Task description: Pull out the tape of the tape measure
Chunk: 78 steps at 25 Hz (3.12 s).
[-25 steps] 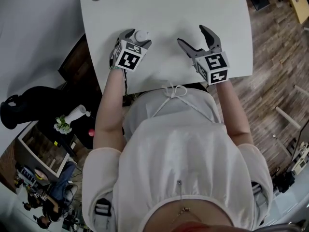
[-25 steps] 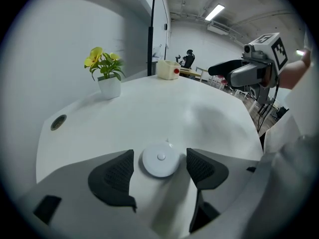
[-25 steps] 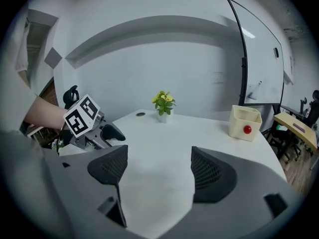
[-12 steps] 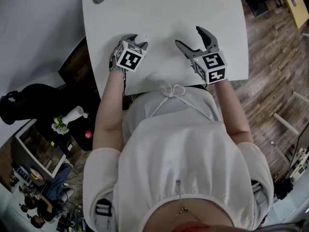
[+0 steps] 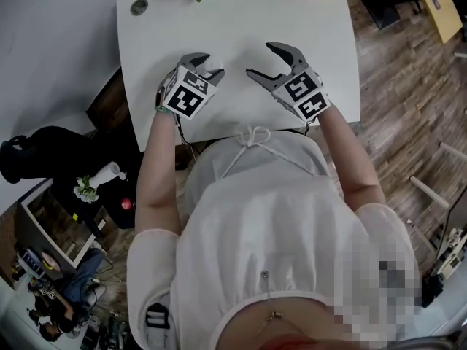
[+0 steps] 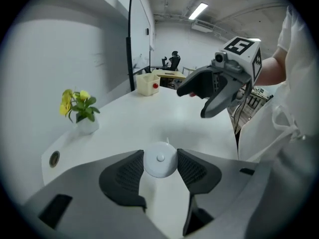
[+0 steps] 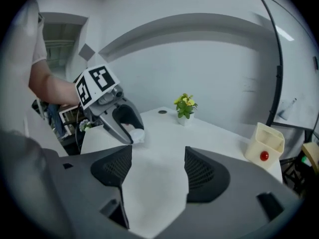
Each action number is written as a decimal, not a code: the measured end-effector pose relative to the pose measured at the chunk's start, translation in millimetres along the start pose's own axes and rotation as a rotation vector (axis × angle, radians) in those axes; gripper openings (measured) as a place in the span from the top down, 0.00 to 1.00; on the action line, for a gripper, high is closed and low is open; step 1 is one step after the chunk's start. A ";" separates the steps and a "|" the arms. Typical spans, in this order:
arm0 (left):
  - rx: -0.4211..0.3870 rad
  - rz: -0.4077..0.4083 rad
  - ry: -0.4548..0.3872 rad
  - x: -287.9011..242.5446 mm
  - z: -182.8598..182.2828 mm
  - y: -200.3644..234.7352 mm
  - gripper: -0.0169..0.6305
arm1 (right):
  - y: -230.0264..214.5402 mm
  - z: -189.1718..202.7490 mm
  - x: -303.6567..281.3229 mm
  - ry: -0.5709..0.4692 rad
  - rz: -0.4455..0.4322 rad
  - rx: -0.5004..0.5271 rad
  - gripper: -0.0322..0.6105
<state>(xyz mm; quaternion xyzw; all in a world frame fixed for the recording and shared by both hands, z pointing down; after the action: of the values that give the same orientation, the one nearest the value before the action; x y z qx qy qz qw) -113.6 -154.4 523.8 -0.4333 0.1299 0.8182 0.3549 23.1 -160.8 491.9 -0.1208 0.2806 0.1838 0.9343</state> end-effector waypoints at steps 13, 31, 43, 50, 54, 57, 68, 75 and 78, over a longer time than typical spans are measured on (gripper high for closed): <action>-0.248 0.143 -0.029 5.2 -79.2 -66.7 0.62 | 4.5 16.0 18.3 0.140 -0.234 0.162 0.63; -0.253 0.141 -0.017 -4.2 -94.4 -90.5 0.62 | 7.4 30.7 36.3 0.253 -0.272 0.233 0.93; -0.174 0.123 -0.061 -3.5 -93.3 -90.7 0.62 | 6.5 30.1 40.9 0.266 -0.213 0.120 0.94; -0.137 0.090 -0.034 -4.3 -88.4 -81.9 0.62 | -2.6 34.9 46.1 0.300 -0.151 0.051 0.94; -0.096 0.050 -0.014 -2.3 -75.3 -66.4 0.63 | -11.3 41.7 54.0 0.308 -0.115 0.010 0.94; -0.049 0.043 -0.039 -0.7 -67.2 -57.3 0.63 | -10.4 43.7 54.8 0.294 -0.122 -0.031 0.94; -0.010 -0.029 0.007 1.7 -43.1 -34.7 0.63 | -20.6 64.9 60.1 0.328 -0.038 -0.058 0.94; 0.015 -0.003 0.032 1.1 -34.9 -36.0 0.62 | -21.0 72.9 58.0 0.341 -0.018 -0.080 0.94; 0.039 0.004 0.027 1.6 -33.4 -31.4 0.63 | -25.9 75.2 56.4 0.356 -0.002 -0.095 0.94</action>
<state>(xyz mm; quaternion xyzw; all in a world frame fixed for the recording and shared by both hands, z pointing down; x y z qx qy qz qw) -71.8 -148.6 505.8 -0.4373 0.1513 0.8102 0.3598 113.6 -144.0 524.2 -0.1958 0.4324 0.1718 0.8632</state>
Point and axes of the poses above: the fingertips, and each gripper's own axes: x backward along the fingers, y to its left, z out of its underside, the point moved 4 cm from there along x, backward along the fingers, and after that the axes turned 8 degrees about -z, right-handed, at the moved point
